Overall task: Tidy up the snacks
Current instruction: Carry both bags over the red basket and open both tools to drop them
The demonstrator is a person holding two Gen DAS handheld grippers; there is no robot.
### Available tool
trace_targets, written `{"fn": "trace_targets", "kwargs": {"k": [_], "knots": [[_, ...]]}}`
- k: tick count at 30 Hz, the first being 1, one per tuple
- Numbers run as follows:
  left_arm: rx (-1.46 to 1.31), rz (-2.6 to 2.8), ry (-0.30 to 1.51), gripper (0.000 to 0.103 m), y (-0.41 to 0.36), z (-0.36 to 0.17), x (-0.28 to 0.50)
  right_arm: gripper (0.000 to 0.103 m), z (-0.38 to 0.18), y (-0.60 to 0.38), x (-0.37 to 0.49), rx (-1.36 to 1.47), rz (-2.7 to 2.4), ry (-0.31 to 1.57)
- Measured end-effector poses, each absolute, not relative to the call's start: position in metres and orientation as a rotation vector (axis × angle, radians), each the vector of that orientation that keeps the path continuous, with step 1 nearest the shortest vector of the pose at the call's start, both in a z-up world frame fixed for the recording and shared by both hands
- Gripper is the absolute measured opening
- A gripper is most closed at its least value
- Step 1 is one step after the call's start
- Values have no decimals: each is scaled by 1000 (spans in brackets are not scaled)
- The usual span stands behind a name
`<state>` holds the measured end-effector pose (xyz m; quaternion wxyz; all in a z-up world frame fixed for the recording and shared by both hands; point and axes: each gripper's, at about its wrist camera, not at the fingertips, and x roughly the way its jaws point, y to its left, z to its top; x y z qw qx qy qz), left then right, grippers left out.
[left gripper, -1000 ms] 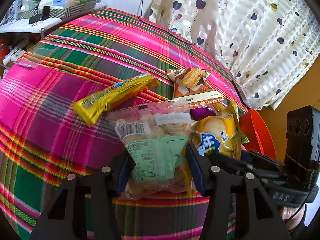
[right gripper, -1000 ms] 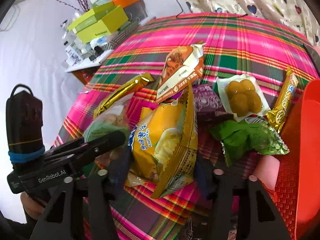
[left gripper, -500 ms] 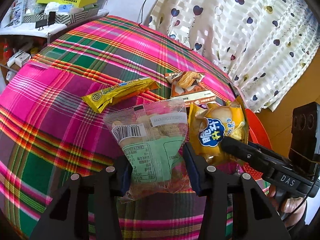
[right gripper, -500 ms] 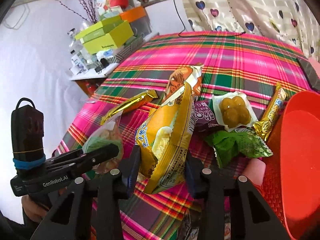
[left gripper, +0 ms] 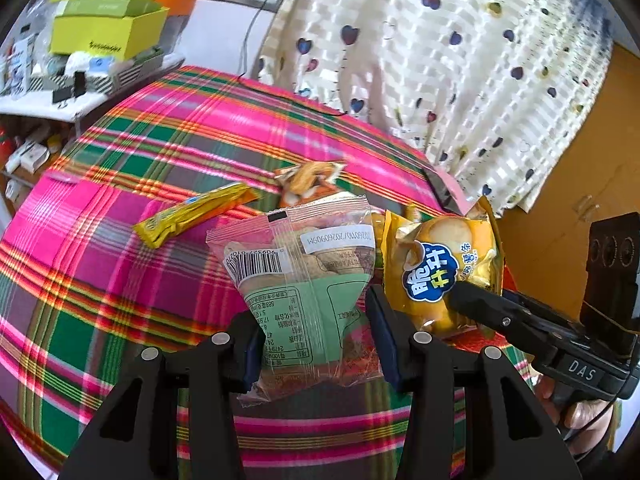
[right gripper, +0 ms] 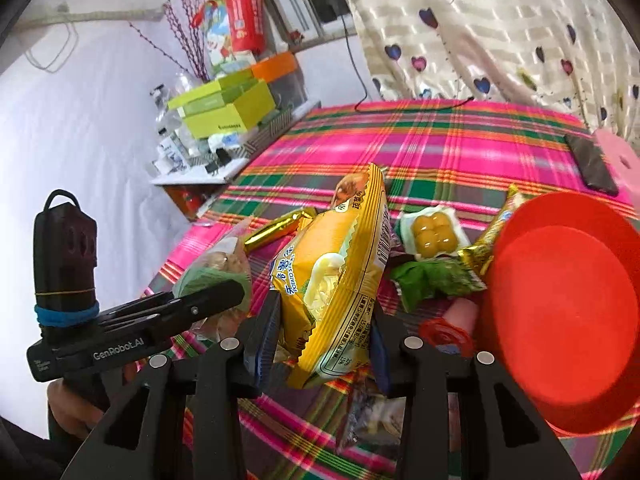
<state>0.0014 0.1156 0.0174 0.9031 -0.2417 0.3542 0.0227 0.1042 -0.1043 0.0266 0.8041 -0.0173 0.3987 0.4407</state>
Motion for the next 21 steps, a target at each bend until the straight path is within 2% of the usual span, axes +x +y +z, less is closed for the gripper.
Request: {"fn": "trace_targets", "kwargs": {"k": [21], "knots": [[-363, -127, 756, 48, 24, 47, 47, 38, 45, -214, 116, 98, 780, 775]]}}
